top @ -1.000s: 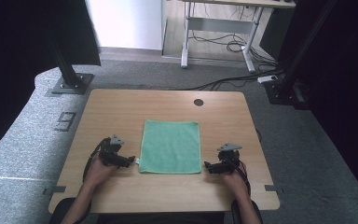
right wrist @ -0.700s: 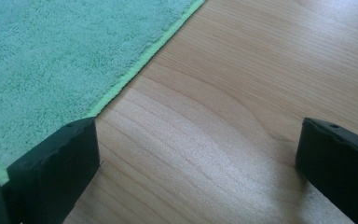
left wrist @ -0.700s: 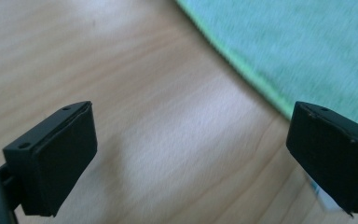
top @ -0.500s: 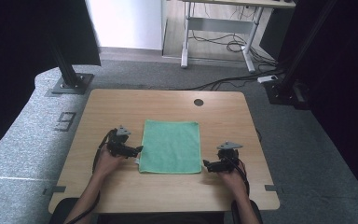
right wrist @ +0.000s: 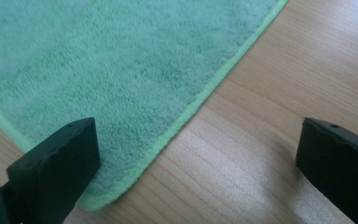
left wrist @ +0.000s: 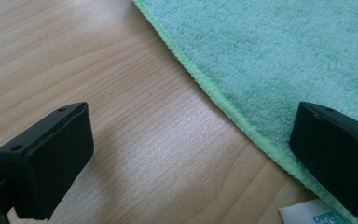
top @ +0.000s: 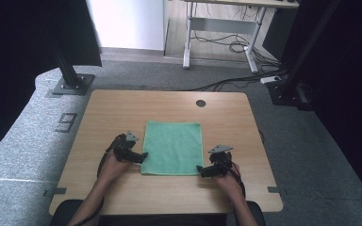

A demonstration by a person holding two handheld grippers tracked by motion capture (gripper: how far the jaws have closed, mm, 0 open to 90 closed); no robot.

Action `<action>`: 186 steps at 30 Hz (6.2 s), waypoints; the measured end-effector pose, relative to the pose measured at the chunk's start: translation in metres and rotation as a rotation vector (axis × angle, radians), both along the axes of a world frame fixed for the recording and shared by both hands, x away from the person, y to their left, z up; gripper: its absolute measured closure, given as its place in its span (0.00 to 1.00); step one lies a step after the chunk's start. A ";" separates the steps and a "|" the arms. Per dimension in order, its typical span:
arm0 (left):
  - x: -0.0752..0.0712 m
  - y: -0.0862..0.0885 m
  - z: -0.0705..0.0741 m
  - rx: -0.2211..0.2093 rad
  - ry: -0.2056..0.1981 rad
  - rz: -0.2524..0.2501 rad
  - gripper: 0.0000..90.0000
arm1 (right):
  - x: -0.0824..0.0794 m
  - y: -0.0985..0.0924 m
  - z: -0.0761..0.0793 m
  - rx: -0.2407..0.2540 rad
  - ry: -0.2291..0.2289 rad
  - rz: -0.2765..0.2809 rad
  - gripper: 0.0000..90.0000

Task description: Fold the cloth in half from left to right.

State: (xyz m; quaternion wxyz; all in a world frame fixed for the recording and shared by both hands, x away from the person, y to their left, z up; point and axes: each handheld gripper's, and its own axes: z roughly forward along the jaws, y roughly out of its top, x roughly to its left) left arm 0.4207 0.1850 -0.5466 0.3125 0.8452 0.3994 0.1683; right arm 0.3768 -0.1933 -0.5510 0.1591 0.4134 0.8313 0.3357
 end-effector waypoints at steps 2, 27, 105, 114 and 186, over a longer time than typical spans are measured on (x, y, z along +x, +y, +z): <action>-0.003 0.000 -0.001 -0.015 0.013 0.006 0.01 | 0.000 -0.001 -0.001 -0.009 0.007 0.005 0.00; -0.045 -0.037 0.000 0.003 0.015 -0.131 0.00 | 0.013 -0.058 -0.004 0.014 -0.019 -0.116 0.00; 0.073 0.000 -0.002 -0.043 0.024 0.162 0.02 | -0.002 -0.009 0.016 0.100 -0.035 0.047 0.00; 0.073 0.000 -0.002 -0.041 0.025 0.160 0.01 | -0.010 0.029 0.020 0.085 -0.020 0.165 0.00; 0.061 0.003 0.036 -0.182 0.014 0.002 0.98 | -0.059 0.144 0.048 0.108 0.004 0.511 0.96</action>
